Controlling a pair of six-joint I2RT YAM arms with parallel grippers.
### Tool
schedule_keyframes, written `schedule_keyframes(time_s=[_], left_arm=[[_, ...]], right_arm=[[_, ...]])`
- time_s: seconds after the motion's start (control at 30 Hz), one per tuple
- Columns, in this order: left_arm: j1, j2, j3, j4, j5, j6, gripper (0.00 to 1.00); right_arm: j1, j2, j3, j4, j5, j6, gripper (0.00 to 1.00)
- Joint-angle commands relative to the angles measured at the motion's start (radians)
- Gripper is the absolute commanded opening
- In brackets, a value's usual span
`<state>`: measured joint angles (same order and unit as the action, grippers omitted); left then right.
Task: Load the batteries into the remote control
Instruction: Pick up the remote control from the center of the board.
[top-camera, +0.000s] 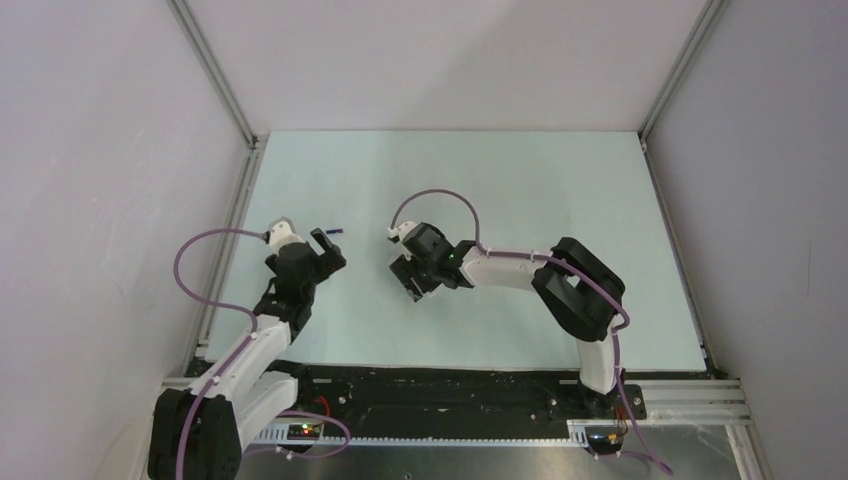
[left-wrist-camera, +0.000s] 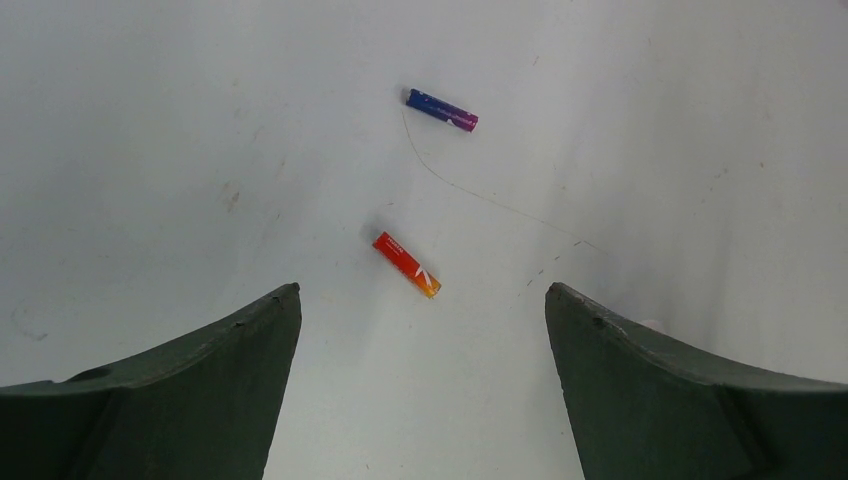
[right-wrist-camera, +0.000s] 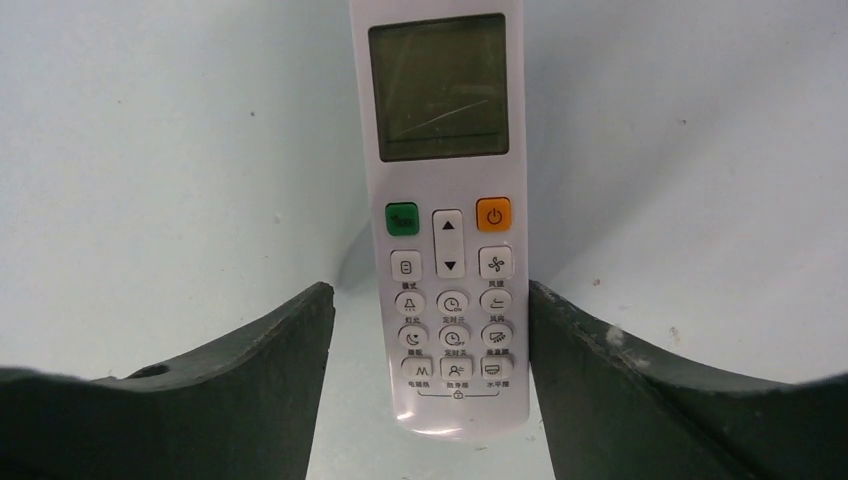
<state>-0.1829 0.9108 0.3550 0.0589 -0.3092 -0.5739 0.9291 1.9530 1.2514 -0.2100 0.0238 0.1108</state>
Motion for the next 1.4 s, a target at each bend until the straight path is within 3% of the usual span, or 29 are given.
schedule_keyframes(time_s=[0.0, 0.3, 0.77, 0.87, 1.1, 1.37], left_arm=[[0.000, -0.003, 0.018, 0.030, 0.004, 0.025, 0.95], [0.000, -0.004, 0.019, 0.030, -0.006, 0.034, 0.94], [0.000, -0.076, -0.003, 0.025, 0.023, -0.024, 0.95], [0.000, -0.073, -0.005, 0.023, 0.028, -0.024, 0.95], [0.000, -0.097, -0.005, 0.001, 0.036, -0.043, 0.95], [0.000, -0.154, 0.026, -0.076, 0.091, -0.122, 0.96]], right_arm=[[0.017, 0.042, -0.040, -0.098, 0.080, -0.004, 0.71], [0.023, 0.035, -0.084, -0.085, 0.102, 0.025, 0.59], [0.058, -0.008, -0.159, -0.070, 0.162, 0.038, 0.64], [0.061, -0.006, -0.162, -0.062, 0.157, 0.030, 0.61], [0.061, -0.028, -0.177, -0.040, 0.142, 0.025, 0.41], [0.065, -0.237, -0.270, -0.033, 0.188, 0.074, 0.01]])
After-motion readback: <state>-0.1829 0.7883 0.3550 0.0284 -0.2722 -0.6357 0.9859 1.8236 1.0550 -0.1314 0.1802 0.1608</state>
